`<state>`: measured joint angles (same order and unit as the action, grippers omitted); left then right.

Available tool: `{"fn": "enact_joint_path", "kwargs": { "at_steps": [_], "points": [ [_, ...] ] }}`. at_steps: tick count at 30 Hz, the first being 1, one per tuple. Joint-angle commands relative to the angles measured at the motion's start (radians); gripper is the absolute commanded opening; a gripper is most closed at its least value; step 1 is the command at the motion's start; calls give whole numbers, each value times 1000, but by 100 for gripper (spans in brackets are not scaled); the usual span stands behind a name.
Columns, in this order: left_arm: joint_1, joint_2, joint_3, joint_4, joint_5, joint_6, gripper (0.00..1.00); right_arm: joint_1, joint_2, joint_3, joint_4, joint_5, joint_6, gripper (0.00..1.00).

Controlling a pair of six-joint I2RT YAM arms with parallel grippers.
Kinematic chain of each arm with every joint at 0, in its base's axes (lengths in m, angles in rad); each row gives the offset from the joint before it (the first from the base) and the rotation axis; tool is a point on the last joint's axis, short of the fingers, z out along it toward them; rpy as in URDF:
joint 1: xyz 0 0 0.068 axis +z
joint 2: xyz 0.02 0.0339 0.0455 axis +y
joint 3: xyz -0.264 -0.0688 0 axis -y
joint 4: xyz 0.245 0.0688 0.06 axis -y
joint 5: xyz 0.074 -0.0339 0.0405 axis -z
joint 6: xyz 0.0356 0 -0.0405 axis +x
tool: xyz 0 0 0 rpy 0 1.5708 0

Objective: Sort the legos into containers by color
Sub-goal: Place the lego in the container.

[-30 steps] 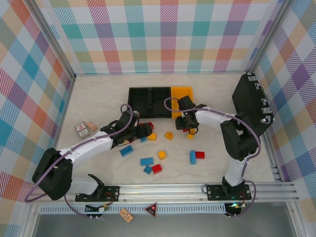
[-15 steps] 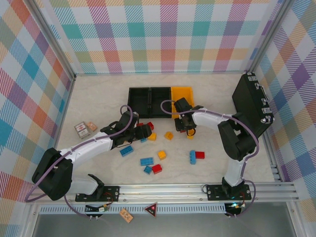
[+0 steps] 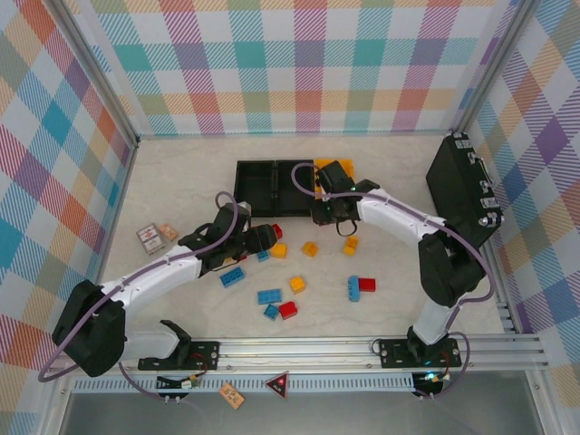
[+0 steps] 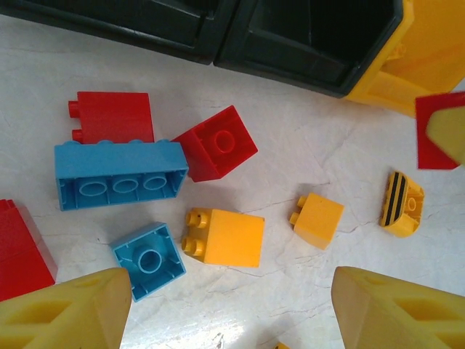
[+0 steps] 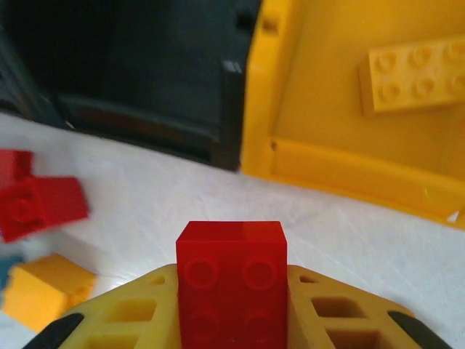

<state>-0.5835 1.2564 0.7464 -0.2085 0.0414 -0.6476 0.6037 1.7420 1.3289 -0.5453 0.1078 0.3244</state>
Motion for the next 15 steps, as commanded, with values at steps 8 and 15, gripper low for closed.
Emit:
{"fn": "enact_joint_path", "kwargs": {
  "at_steps": [8, 15],
  "points": [
    [140, -89, -35, 26, 102, -27, 74, 25, 195, 303, -133, -42, 33, 30],
    [220, -77, -58, 99, 196, -75, 74, 33, 354, 497, -213, -42, 37, 30]
  ]
}}
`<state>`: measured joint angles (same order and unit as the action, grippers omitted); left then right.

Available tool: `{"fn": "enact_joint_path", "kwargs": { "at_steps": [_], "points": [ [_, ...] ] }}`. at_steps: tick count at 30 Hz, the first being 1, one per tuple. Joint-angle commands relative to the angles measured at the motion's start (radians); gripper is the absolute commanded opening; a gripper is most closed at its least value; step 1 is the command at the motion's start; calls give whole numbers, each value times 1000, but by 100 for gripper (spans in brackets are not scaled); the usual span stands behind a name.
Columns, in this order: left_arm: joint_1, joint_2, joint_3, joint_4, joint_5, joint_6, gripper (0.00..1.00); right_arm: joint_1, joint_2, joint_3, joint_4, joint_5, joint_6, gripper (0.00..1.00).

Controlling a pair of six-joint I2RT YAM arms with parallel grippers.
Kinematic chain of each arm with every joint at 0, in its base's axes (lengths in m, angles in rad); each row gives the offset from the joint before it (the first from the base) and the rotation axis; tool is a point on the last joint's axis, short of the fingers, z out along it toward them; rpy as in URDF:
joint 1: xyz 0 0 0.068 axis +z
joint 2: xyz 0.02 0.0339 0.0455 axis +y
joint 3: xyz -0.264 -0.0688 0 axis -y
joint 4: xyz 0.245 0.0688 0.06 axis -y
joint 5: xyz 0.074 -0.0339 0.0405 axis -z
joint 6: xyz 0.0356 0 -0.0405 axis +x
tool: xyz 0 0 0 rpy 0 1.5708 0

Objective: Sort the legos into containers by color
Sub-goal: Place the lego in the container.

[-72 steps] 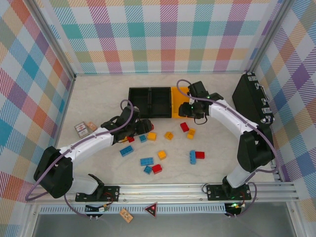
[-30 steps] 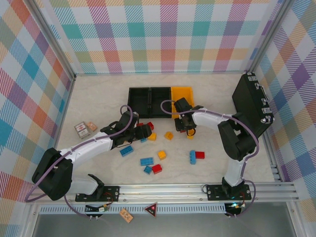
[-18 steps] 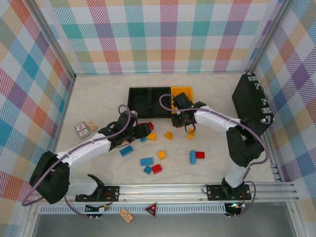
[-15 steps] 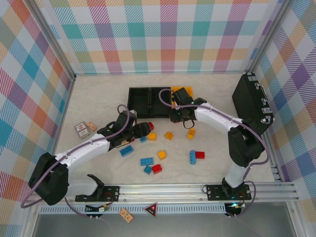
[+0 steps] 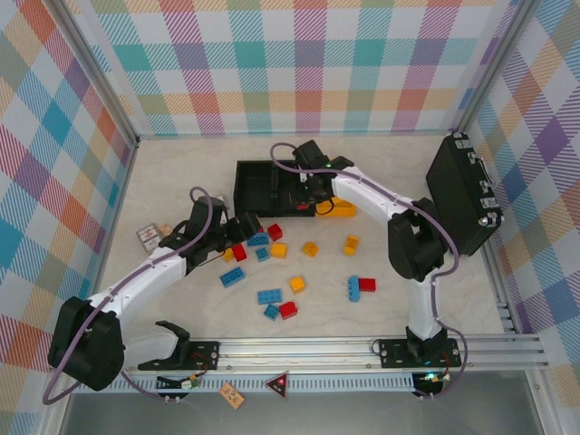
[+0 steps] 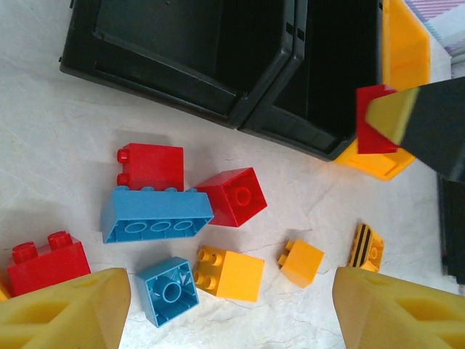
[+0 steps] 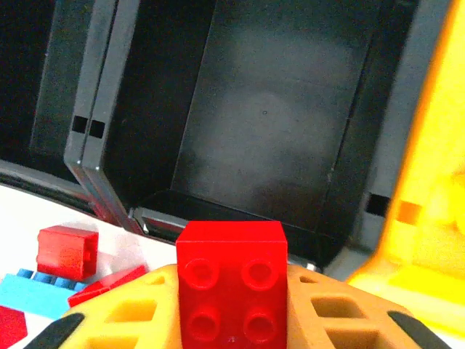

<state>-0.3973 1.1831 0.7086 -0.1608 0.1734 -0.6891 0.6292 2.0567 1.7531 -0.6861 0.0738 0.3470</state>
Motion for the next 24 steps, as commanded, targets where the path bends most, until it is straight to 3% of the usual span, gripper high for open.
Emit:
{"fn": "enact_joint_path", "kwargs": {
  "at_steps": [1, 16, 20, 24],
  "points": [
    [43, -2, -20, 53, 71, -35, 74, 8, 59, 96, -84, -6, 15, 30],
    [73, -15, -31, 30, 75, -23, 74, 13, 242, 304, -152, 31, 21, 32],
    [74, -27, -40, 16, 67, -23, 74, 12, 269, 341, -168, 41, 22, 35],
    [74, -31, -42, 7, 63, -18, 74, 13, 274, 362, -180, 50, 24, 47]
  ]
}}
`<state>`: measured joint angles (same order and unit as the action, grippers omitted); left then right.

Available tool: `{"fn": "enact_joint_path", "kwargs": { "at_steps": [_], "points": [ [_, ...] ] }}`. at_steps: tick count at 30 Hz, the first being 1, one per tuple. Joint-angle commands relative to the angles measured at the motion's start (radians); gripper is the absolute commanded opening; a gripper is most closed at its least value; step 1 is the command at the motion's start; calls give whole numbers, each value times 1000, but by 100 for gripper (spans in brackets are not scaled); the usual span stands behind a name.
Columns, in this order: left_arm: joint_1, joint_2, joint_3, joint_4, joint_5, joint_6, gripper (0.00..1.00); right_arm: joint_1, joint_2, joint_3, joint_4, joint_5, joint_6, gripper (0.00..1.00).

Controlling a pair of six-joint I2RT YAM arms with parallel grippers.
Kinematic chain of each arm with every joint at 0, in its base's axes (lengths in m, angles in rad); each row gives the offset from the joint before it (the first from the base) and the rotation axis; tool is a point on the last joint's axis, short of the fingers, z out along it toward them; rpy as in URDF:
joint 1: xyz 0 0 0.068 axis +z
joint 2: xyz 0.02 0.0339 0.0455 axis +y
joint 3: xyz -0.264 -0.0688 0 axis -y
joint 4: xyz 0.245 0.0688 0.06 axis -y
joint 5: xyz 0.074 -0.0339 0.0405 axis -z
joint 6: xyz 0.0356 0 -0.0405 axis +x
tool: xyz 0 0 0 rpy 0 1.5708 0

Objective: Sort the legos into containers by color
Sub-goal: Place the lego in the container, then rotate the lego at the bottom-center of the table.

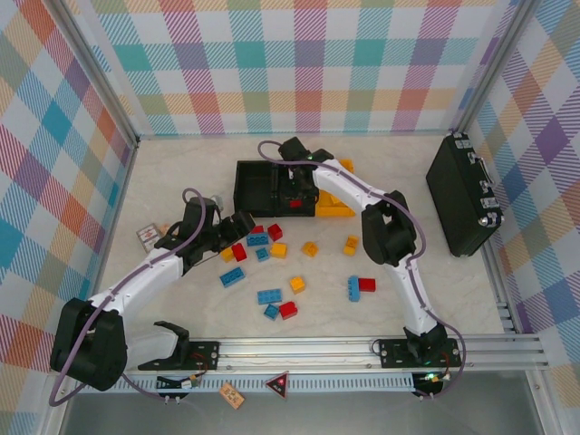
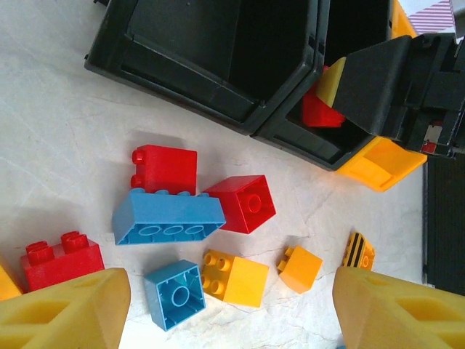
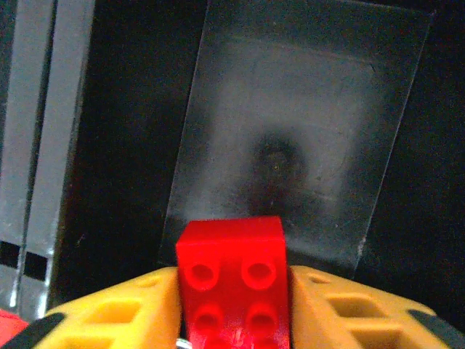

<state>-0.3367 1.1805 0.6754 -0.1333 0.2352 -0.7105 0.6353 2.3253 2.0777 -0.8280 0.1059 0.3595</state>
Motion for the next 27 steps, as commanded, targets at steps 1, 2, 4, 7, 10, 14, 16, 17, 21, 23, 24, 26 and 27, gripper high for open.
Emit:
{"fn": "enact_joint_path", "kwargs": {
  "at_steps": [1, 2, 4, 7, 10, 14, 16, 17, 21, 23, 24, 26, 27],
  "points": [
    [13, -27, -10, -23, 1, 2, 74, 7, 0, 38, -34, 20, 10, 48],
    [13, -28, -9, -25, 2, 1, 74, 9, -7, 38, -33, 21, 8, 48],
    [13, -28, -9, -29, 3, 3, 74, 12, -26, 34, -28, 25, 5, 48],
    [13, -33, -5, -44, 0, 3, 74, 14, -81, 1, -2, 23, 2, 48],
    [12, -37, 1, -63, -6, 6, 74, 14, -156, -74, 48, 13, 1, 48],
    [13, -36, 17, -114, -20, 24, 73, 14, -245, -165, 100, -7, 2, 48],
    [13, -39, 22, -135, -25, 29, 73, 14, -282, -208, 116, -18, 3, 48],
    [12, -43, 25, -137, -29, 31, 73, 15, -301, -229, 121, -25, 5, 48],
    [10, -55, 48, -279, -66, 31, 72, 16, -397, -351, 181, -84, 9, 49],
    [4, -62, 45, -310, -77, 33, 72, 14, -466, -458, 262, -124, 2, 51],
    [-3, -65, 41, -318, -82, 35, 72, 14, -496, -507, 305, -138, -2, 52],
    [-15, -65, 39, -344, -94, 45, 72, 14, -542, -586, 359, -166, -16, 53],
    [-21, -63, 42, -357, -100, 53, 72, 16, -554, -608, 365, -181, -23, 53]
  ]
}}
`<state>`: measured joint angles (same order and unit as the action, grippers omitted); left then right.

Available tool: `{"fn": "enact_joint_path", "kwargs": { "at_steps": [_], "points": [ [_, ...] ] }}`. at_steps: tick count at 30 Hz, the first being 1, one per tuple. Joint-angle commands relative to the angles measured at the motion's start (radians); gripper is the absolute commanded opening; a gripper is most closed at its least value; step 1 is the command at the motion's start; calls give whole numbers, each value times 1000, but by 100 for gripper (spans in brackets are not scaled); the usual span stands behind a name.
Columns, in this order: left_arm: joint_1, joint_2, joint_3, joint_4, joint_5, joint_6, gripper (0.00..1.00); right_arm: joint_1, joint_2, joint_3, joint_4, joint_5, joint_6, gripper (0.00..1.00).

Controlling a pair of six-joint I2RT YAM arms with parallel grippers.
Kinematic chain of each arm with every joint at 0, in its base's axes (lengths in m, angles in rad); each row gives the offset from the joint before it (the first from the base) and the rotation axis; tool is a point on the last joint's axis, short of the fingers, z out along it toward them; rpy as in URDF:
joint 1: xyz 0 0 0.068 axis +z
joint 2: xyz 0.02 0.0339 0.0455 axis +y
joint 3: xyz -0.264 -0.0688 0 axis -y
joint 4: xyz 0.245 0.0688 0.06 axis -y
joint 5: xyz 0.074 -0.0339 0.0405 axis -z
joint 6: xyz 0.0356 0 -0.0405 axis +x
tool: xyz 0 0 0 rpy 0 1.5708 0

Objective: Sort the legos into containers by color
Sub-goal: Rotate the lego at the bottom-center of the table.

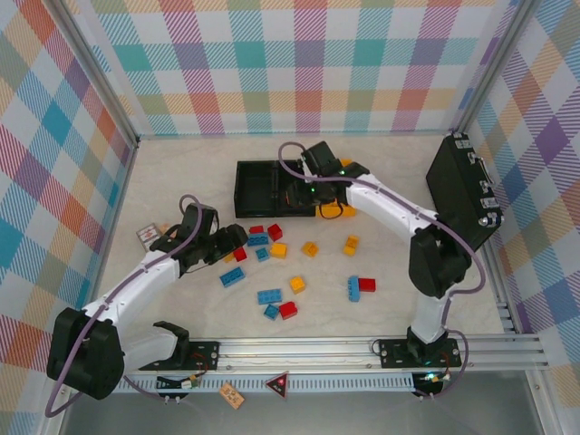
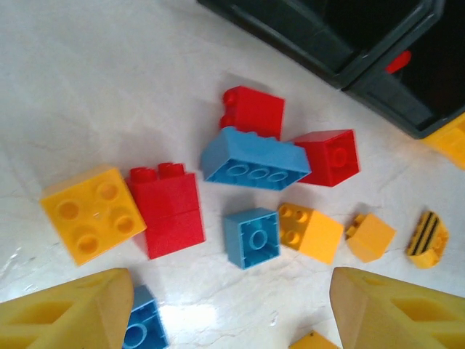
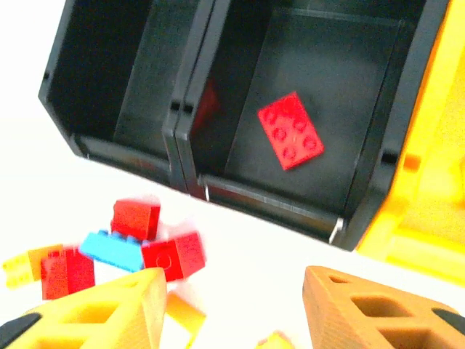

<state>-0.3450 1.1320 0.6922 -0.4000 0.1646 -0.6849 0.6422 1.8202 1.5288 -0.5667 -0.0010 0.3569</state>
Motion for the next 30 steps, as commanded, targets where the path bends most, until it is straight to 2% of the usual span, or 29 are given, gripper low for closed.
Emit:
{"fn": "enact_joint_path", "kwargs": {
  "at_steps": [1, 6, 15, 18, 26, 30],
  "points": [
    [-24, -12, 32, -114, -43, 37, 72, 8, -64, -85, 114, -86, -26, 53],
    [-82, 1, 36, -187, -106, 92, 72, 8, -152, -221, 174, -142, -39, 53],
    [-100, 72, -37, -101, -70, 187, 79, 8, -298, -399, 208, -221, -58, 55],
    [-101, 100, -49, -82, -66, 212, 79, 8, -317, -432, 197, -255, -66, 55],
    [-140, 141, -76, -60, -17, 211, 78, 8, -353, -536, 182, -454, -95, 55],
    [-178, 167, -68, -77, -34, 211, 78, 8, -367, -580, 189, -472, -76, 54]
  ]
}}
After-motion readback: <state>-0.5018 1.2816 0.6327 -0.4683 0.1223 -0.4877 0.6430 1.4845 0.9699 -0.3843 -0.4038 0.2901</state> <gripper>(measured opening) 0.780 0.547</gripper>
